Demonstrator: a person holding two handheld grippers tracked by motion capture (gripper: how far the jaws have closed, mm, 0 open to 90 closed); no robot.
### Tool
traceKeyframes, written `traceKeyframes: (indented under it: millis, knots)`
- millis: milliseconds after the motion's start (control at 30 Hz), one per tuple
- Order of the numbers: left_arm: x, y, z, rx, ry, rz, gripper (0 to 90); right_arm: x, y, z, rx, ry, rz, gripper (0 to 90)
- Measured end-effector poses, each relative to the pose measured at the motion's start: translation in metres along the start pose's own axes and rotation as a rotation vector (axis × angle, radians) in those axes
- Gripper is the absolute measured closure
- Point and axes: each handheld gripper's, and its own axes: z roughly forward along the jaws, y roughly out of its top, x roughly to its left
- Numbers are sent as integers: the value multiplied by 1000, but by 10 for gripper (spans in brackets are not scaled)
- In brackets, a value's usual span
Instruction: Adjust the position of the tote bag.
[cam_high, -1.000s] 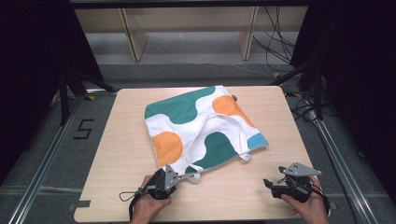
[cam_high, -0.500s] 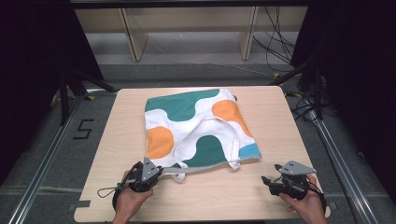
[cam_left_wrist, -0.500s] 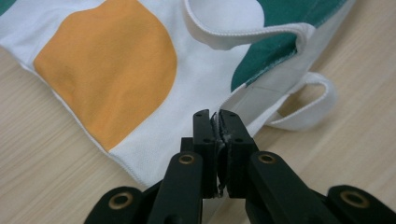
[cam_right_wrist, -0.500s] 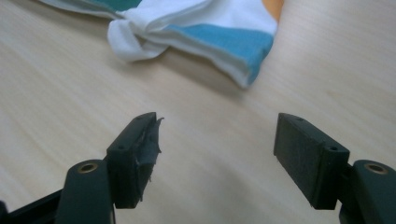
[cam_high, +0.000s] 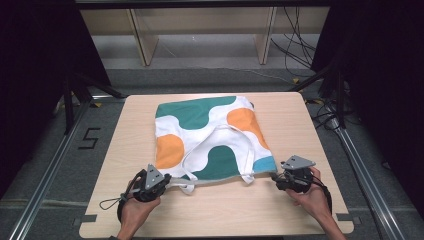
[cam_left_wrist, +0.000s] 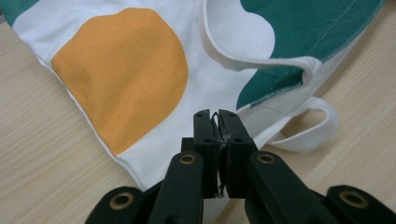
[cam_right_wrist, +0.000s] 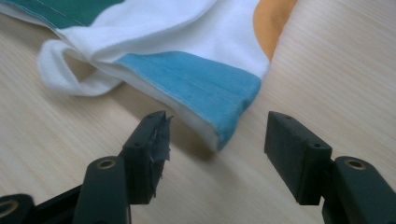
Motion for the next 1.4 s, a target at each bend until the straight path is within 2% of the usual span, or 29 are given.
traceKeyframes:
  millis: [33, 100, 133, 167, 233, 300, 333, 400, 467, 500, 567, 600, 633, 667, 700, 733, 767, 800, 833, 867, 933, 967, 1067, 1100, 1167, 1233, 1333, 1367, 1400]
  knots:
    - [-2, -1, 0, -6, 10, -28, 862, 0, 0, 1, 12, 1, 6, 426]
    - [0, -1, -1, 0, 13, -10, 860, -1, 0, 2, 18, -5, 16, 437]
    - [1, -1, -1, 2, 12, -3, 859, -4, -1, 5, 27, -15, -9, 455]
    - [1, -1, -1, 2, 12, -3, 859, -4, -1, 5, 27, -15, -9, 455]
    - [1, -1, -1, 7, 2, 15, 857, -5, -1, 6, 42, -20, 12, 461]
    - [-2, -2, 0, -3, 10, -28, 856, -6, 1, 8, 36, -29, 10, 466]
    - [0, -2, 0, 4, 7, 0, 855, -6, 4, 11, 32, -35, -12, 468]
    - [0, -2, 0, 13, 5, 10, 854, -4, 8, 15, 34, -45, -29, 479]
    - [1, -2, 0, 13, 4, 12, 852, -2, 10, 16, 42, -53, -28, 485]
    - [0, -2, 0, 13, 1, -4, 852, -2, 13, 17, 34, -61, -38, 489]
    - [1, -2, 1, 13, 1, 12, 849, -3, 16, 21, 4, -78, -64, 522]
    - [-1, -3, 1, 11, 2, -16, 844, -2, 19, 25, -1, -78, -52, 560]
    - [2, -3, 2, 17, 3, 20, 844, -2, 19, 25, -1, -78, -52, 560]
    - [1, -3, 2, 20, -1, 2, 840, -2, 20, 28, -4, -73, -77, 591]
    - [2, -3, 2, 18, 1, 16, 835, 0, 22, 30, 7, -62, -59, 638]
    - [1, -4, 1, 20, 1, 5, 831, 0, 24, 32, 8, -56, -91, 668]
    - [2, -4, 1, 22, -1, 15, 825, 0, 25, 33, 6, -51, -110, 707]
    - [1, -4, 1, 12, -7, -13, 818, 0, 26, 32, 4, -43, -116, 720]
    - [3, -4, 0, 16, -11, 12, 805, 1, 26, 31, 6, -43, -124, 739]
    - [2, -5, 1, -1, -5, -9, 783, 2, 27, 30, 4, -42, -126, 753]
    - [5, -8, -2, 17, -14, 18, 761, 1, 26, 28, 7, -33, -132, 778]
    - [3, -9, -2, -1, -10, -16, 738, 1, 25, 27, 8, -31, -117, 789]
    - [6, -14, -5, 33, -14, 28, 669, 2, 25, 22, 5, -19, -120, 804]
    - [3, -16, -7, 46, -3, 10, 649, 3, 25, 20, 3, -19, -123, 806]
    - [0, -20, -9, 79, 3, 22, 602, 5, 23, 15, -5, -11, -143, 807]
    - [-5, -23, -9, 88, 18, 8, 582, 9, 19, 7, -1, -2, -138, 808]
    - [-2, -22, -9, 104, 33, 28, 570, 13, 14, -3, 10, -9, -135, 809]
    - [-2, -23, -6, 107, 36, 13, 562, 12, 13, -5, -3, -19, -161, 808]
    - [-2, -23, -4, 108, 36, 22, 560, 13, 10, -8, 2, -9, -136, 807]
